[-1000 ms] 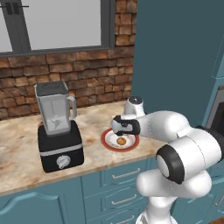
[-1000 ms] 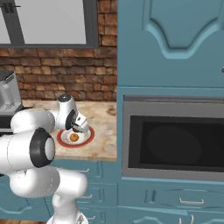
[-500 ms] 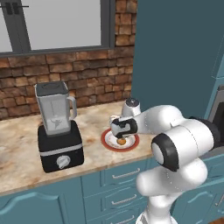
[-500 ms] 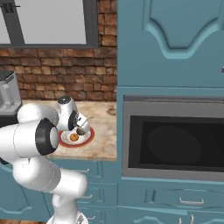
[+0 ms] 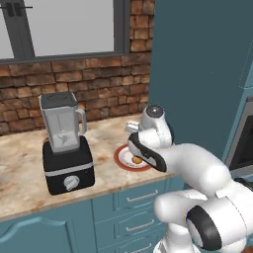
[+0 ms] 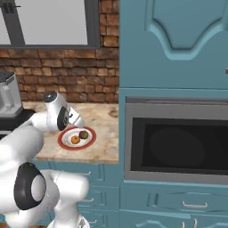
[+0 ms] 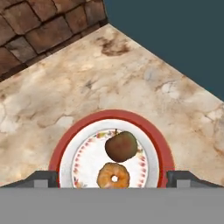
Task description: Pick the apple and tangerine from the fridge and place them on the plate next to the blender to make a fruit smoothie.
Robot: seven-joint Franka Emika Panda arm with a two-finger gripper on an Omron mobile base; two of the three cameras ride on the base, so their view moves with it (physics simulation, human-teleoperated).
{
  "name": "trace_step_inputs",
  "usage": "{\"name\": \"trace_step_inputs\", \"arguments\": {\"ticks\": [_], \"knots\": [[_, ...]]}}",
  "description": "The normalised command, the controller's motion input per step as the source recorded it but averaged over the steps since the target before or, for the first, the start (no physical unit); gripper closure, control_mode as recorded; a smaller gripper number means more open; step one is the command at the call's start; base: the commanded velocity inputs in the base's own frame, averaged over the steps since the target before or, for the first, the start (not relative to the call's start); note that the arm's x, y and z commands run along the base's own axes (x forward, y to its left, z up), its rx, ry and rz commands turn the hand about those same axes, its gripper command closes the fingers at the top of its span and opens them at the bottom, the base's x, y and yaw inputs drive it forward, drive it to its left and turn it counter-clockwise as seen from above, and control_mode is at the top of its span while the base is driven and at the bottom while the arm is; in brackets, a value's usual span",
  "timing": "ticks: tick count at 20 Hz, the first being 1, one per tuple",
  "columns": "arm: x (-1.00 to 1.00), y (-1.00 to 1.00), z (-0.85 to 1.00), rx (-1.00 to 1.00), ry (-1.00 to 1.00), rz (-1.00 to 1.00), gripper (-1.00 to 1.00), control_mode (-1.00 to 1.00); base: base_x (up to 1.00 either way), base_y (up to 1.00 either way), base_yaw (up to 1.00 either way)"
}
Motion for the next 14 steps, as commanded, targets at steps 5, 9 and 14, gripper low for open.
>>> {"name": "trace_step_inputs", "arguments": {"ticks": [5, 9, 14], "knots": [[-1.0, 0.0, 1.0, -0.01, -0.3, 0.0, -1.0, -1.0, 0.0, 0.0, 0.0], [-1.0, 0.0, 0.93, 0.0, -0.23, 0.03, -1.0, -1.0, 0.0, 0.0, 0.0], [-1.0, 0.0, 0.29, 0.0, -0.18, 0.07, -1.0, -1.0, 0.0, 0.0, 0.0]]}}
